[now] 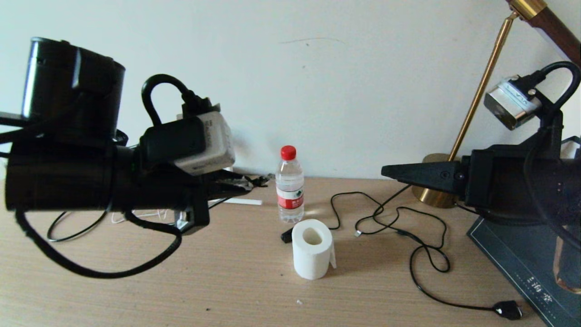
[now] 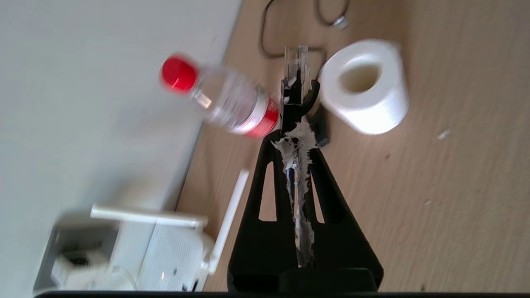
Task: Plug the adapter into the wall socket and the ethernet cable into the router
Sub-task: Hand it to the other hand
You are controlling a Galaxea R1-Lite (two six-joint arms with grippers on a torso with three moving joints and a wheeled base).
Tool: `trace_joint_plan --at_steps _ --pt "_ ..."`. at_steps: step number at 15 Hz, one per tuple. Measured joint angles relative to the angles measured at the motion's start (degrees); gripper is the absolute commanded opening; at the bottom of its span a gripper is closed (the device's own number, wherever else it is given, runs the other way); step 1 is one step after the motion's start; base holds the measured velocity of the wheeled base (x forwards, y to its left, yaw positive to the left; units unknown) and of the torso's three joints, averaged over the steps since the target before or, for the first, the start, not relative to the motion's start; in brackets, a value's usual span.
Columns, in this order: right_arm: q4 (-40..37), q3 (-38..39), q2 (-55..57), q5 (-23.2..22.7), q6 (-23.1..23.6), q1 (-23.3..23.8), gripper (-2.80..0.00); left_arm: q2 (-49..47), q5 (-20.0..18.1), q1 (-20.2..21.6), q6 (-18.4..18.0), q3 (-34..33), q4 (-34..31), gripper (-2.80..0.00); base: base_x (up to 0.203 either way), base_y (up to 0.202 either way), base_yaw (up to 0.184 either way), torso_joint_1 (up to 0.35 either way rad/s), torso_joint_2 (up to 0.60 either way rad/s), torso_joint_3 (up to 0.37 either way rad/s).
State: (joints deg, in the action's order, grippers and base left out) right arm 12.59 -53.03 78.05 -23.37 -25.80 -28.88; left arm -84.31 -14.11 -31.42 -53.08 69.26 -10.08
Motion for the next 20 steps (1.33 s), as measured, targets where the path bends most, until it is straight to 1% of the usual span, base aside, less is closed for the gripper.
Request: trace_joint_plan --at_steps 3,5,7,8,11,14,17,20 --pt "1.3 -1.2 2.1 0.5 -0.1 -2.1 0.00 -0.2 1.3 -3.5 0.0 0.2 0.3 -2.80 0.000 0.000 0.000 0.000 0.00 0.000" --pt "4.2 -1.4 3.6 2.3 -0.4 -4.3 0.00 -0.3 1.3 -4.7 0.0 0.2 0.4 -2.80 0.000 0.000 0.000 0.000 0.00 0.000" --pt "6.1 -1.4 5.2 5.9 -0.4 -6.6 0.00 -0.3 1.6 -5.4 0.0 0.2 0.5 -2.80 0.000 0.000 0.000 0.000 0.00 0.000" --pt "6.5 -1.5 5.9 6.7 -0.4 -7.6 0.00 -0.3 2.2 -5.6 0.0 0.2 0.6 -2.80 0.000 0.000 0.000 0.000 0.00 0.000" --pt "6.7 -1.9 7.1 6.9 -0.3 -9.9 0.00 -0.9 2.9 -6.7 -0.2 1.1 0.7 -2.80 0.000 0.000 0.000 0.000 0.00 0.000" --pt "6.4 -3.9 7.6 7.1 -0.3 -10.9 0.00 -1.8 4.3 -7.2 -2.2 3.4 0.6 -2.80 0.000 0.000 0.000 0.000 0.00 0.000" --pt "6.3 -5.4 7.8 7.7 -0.2 -11.4 0.00 -2.4 4.6 -8.0 -2.6 4.9 0.4 -2.80 0.000 0.000 0.000 0.000 0.00 0.000" --pt "6.2 -5.9 8.0 10.4 0.3 -13.4 0.00 -3.0 4.7 -9.0 -2.7 6.2 0.3 -2.80 0.000 0.000 0.000 0.000 0.00 0.000"
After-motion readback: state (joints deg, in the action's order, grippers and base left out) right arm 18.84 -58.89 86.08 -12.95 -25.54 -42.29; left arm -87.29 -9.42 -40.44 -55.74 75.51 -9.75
